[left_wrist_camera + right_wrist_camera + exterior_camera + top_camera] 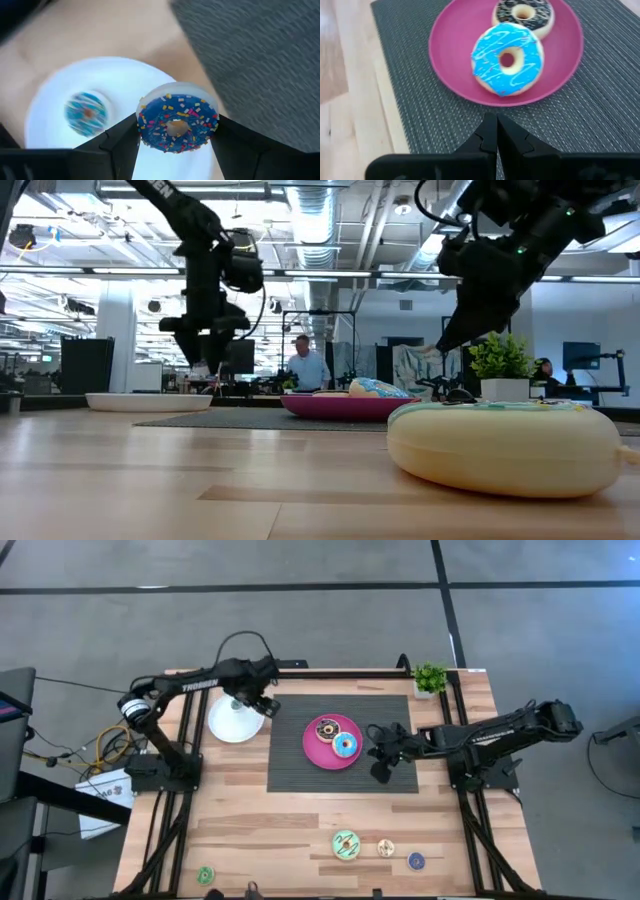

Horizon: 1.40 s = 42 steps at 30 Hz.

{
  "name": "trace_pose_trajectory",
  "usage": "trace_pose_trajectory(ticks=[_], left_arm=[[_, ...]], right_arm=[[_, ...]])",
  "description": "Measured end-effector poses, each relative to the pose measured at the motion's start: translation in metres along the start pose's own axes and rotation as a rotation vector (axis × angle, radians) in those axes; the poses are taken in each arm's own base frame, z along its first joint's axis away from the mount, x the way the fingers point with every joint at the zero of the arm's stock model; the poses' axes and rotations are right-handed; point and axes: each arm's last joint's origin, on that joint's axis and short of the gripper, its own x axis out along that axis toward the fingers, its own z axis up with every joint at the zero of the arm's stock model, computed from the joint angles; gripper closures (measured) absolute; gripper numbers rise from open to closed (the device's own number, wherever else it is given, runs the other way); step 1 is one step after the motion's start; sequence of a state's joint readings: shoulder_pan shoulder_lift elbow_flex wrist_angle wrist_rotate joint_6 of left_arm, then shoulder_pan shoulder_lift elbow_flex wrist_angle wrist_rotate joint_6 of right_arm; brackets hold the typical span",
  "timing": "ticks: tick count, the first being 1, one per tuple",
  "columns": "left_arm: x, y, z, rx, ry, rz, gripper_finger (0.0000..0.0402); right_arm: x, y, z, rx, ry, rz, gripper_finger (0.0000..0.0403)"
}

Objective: Pick & Place donuts
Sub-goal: Put the left small violet donut on the white plate

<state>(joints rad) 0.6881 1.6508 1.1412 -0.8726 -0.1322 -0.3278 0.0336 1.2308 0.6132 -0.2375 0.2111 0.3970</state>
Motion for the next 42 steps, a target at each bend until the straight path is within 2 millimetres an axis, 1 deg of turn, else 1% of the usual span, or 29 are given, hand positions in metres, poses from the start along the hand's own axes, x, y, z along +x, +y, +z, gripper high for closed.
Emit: trace_pose_trajectory(ticks=[2,5,11,16,23,42], left_arm=[[0.004,0.011,0.002,-0.001,-0.001,0.004,0.0184],[0.016,0.02,0.001,0.009,0.017,-0.029,0.0184],[0.043,0.024,-0.006,0.022,0.083,-0.018,0.0184],[0.055,0.023,-0.003,0.023,0.093,0.01,0.0184],[0.055,0.025,-0.001,0.024,0.064,0.046,0.0184],[0.055,0.024,-0.002,0.034,0.084,0.016,0.0184]], right_arm=[[0.0,-0.002,0.001,0.032,-0.002,-0.007,0.0402],[0.001,-0.005,0.004,0.052,-0.018,-0.011,0.0402],[0.002,-0.009,0.009,0.076,-0.053,-0.013,0.0402],[0.003,-0.013,0.011,0.085,-0.062,-0.026,0.0402],[0.003,-0.017,0.012,0.099,-0.065,-0.039,0.0402],[0.003,-0.017,0.012,0.09,-0.064,-0.039,0.0402]])
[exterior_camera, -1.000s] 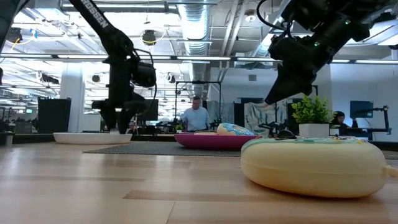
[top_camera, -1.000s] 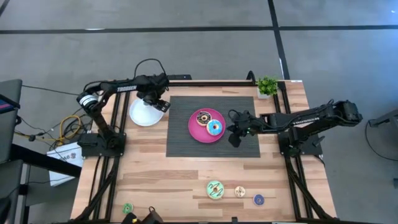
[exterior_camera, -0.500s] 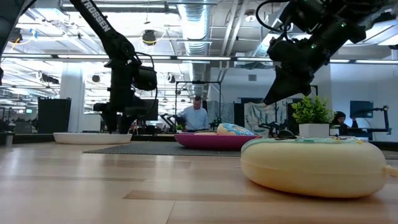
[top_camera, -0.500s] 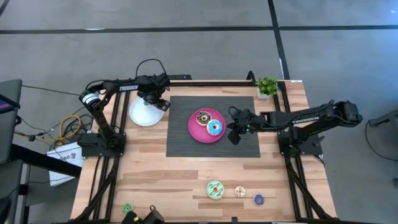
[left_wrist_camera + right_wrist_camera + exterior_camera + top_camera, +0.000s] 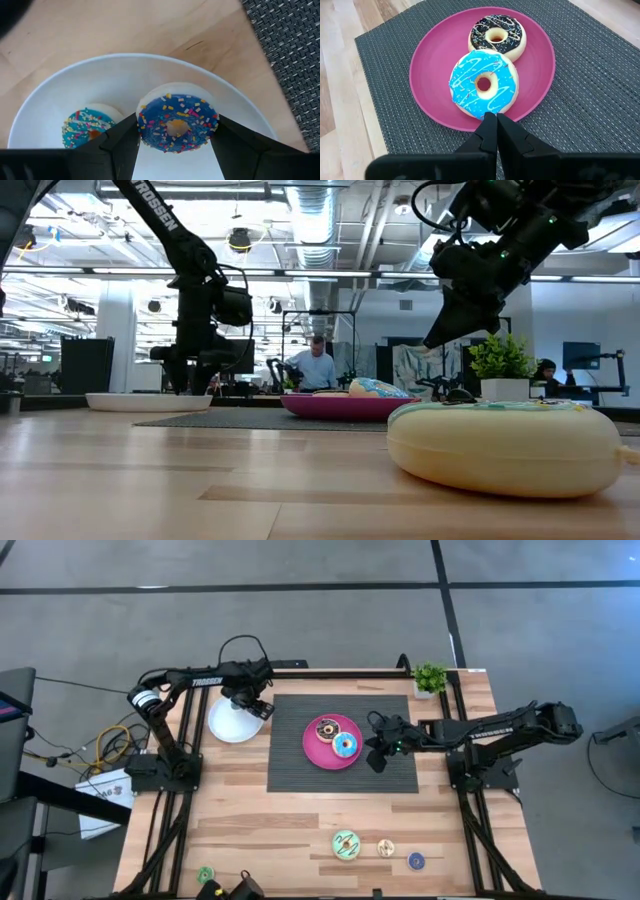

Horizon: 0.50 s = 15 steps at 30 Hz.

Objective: Pick & Place donuts
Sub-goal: Put the left small violet donut on the white plate

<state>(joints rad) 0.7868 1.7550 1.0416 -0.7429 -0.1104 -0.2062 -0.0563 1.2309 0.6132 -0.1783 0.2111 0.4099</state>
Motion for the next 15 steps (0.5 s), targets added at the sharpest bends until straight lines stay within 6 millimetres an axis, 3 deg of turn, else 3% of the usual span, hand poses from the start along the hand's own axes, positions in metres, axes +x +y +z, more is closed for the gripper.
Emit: trace_pose_trajectory(ticks=[15], left_arm=[[0.0003,0.0029,0.0005,0.006,0.001,0.004,0.018]], right_arm=[[0.0,0.0002,-0.0001,0.0,0.001,0.001,0.0402]])
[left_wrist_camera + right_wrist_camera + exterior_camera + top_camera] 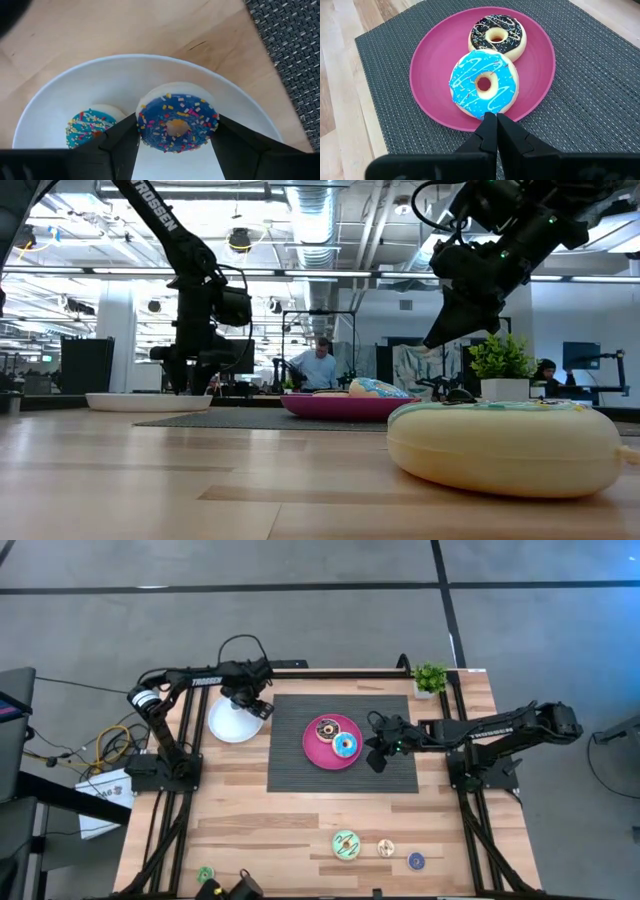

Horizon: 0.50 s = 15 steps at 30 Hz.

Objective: Pick & Place donuts
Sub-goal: Put the left small violet donut on the white plate, then move the small violet donut to the center of the table

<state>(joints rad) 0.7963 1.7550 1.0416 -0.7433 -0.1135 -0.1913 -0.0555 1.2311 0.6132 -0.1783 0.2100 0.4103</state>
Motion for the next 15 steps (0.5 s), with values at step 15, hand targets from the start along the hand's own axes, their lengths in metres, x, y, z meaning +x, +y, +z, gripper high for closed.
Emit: trace_pose_trajectory(ticks=[15], left_arm=[[-0.0012,0.0083,0.0028,-0.013,0.002,0.002,0.006]], right_arm=[[-0.0001,0.0007,-0.0003,-0.001,0.001,0.004,0.0402]])
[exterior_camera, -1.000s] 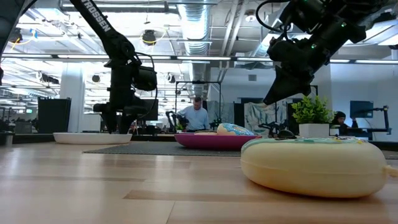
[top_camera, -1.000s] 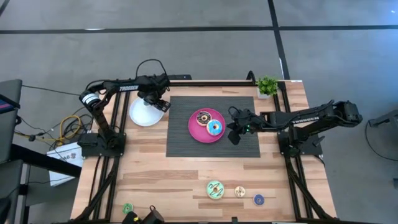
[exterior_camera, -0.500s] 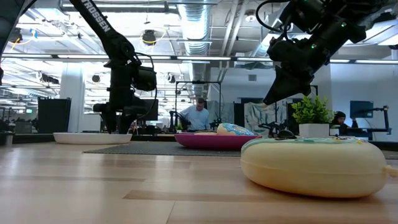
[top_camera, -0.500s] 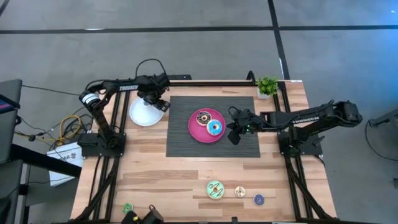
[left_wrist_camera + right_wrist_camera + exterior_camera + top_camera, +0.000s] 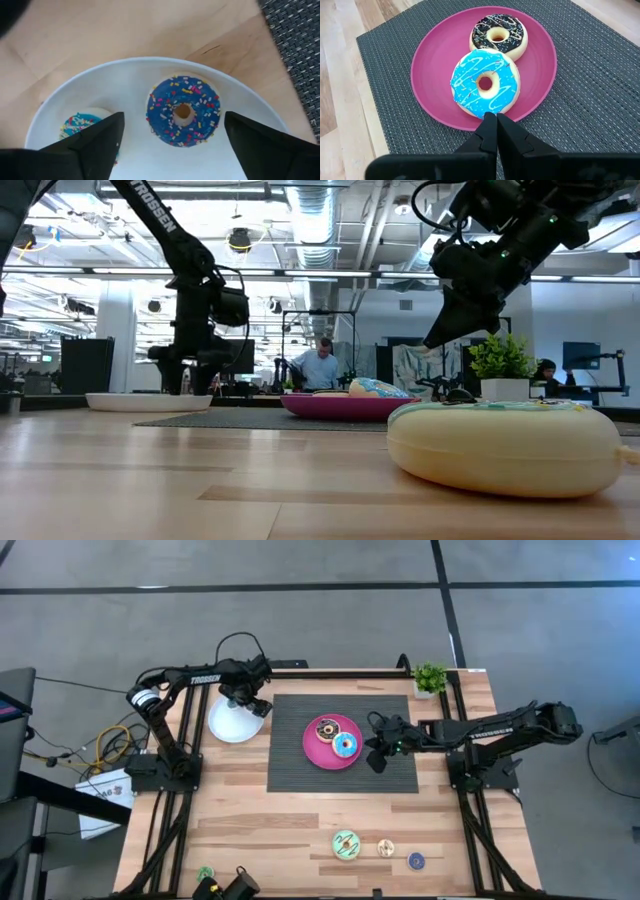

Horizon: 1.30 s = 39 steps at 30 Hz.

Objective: Pick & Place donuts
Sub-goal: Move the small violet donut to the center of the table

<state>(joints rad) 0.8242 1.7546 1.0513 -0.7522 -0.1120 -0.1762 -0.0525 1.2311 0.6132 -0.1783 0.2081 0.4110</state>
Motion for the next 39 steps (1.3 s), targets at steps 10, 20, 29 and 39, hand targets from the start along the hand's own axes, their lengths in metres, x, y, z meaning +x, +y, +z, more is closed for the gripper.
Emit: trace_pose_trajectory(ticks=[10,20,29,39], left_arm=[[-0.028,0.001,0.011,-0.006,0.04,0.009,0.0051],[-0.107,-0.031,-0.019,0.0,-0.197,0.03,0.0051],[-0.168,-0.096,-0.085,0.012,-0.476,-0.042,0.0051],[-0.172,-0.165,-0.154,0.059,-0.468,-0.222,0.0051]], right_arm=[[0.0,0.0,0.0,0.0,0.0,0.0,0.0402],[0.0,0.0,0.0,0.0,0.001,0.003,0.0402],[0.0,0.0,0.0,0.0,0.003,0.007,0.0402],[0.0,0.0,0.001,0.002,-0.008,0.002,0.0402]])
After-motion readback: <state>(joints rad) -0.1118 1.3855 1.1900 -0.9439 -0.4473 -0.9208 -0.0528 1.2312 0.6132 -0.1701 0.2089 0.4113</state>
